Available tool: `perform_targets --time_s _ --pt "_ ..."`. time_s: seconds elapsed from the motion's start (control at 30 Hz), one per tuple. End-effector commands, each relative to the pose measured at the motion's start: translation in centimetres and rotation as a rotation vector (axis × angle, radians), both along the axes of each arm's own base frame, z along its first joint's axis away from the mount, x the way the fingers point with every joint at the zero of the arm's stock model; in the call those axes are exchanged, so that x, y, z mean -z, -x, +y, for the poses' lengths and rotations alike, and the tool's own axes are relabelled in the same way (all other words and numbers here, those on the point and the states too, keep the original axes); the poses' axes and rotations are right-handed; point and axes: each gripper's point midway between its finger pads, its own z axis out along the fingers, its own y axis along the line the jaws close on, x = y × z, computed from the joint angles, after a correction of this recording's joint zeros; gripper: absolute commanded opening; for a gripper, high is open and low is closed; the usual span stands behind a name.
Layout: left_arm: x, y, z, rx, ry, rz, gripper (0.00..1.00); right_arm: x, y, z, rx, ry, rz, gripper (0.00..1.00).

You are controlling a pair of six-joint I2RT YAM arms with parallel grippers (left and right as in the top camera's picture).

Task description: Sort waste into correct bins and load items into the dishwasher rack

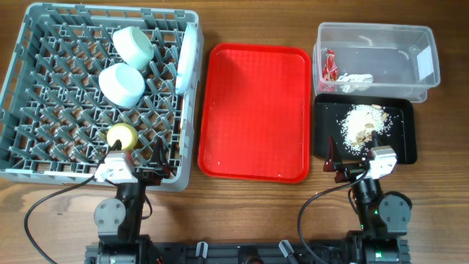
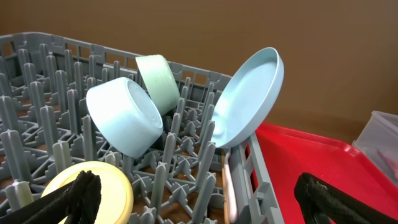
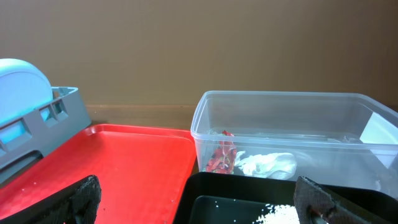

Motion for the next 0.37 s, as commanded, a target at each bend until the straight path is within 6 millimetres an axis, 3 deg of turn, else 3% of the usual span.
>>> perform_targets --time_s 0.0,0.33 --pt "0.12 0.04 -0.08 0.009 -0.019 -0.001 1.0 -0.02 -0.03 -0.03 0.005 0.013 -0.003 1.0" --pt "0.15 0.03 -0.07 0.009 -0.019 0.0 1.0 -0.02 -0.03 -0.03 0.005 0.013 -0.003 1.0"
